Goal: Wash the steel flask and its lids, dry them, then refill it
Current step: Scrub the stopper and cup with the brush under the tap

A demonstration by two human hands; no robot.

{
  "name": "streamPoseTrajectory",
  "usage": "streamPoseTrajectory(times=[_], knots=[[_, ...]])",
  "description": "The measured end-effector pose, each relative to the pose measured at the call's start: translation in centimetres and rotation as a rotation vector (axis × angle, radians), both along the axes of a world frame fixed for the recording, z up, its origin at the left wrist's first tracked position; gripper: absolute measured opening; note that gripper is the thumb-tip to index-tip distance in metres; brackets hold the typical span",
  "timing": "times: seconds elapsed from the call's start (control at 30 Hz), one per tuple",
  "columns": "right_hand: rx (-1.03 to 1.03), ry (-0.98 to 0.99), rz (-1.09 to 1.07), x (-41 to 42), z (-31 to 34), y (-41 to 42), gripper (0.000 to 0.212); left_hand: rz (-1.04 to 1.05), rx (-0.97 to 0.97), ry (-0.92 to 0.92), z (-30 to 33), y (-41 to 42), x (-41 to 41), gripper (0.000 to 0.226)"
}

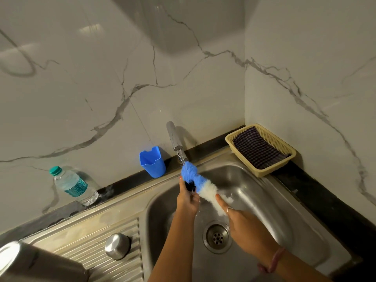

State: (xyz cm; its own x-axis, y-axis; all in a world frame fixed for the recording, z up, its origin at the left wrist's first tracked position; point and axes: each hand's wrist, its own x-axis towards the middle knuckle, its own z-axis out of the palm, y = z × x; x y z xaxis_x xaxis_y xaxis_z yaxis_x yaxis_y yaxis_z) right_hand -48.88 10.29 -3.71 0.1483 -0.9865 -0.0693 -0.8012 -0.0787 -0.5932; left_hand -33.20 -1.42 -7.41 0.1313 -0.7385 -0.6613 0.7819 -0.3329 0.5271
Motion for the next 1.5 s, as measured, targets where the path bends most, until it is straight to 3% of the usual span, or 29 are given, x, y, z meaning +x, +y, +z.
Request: streamPoseTrajectory(times=[0.27, 0.4, 0.93, 1.07, 1.2, 1.5], knots=[[0.031, -0.063, -0.057, -0.5, -0.1, -1.3, 0.071, 0.031, -0.048, 0.068, 0.1, -0.4, -0.3, 0.053], [-0.036, -0.047, 0.007, 0.4, 0.2, -0.3, 0.073, 0.007, -0.024, 0.009, 0.6, -0.4, -0.6, 0.044], [0.017, -0.161, -0.029, -1.1, -1.9, -1.9, 0.063, 0.05, -0.1, 0.137, 0.1, -0.4, -0.1, 0.06], [-0.039, -0.15, 0.021, -0.1, -1.3, -0.4, 0.067, 0.006, -0.093, 0.095, 0.0, -0.6, -0.2, 0.049], [0.019, -0.198, -0.052, -0.1, -2.2, -1.1, 0.064, 0.009, -0.066, 0.054, -0.6, -0.5, -0.1, 0.059], [0.048, -0.243, -0.064, 2.0, -1.2, 0.5, 0.058, 0.082, -0.014, 0.125, -0.5, 0.3, 1.3, 0.049]])
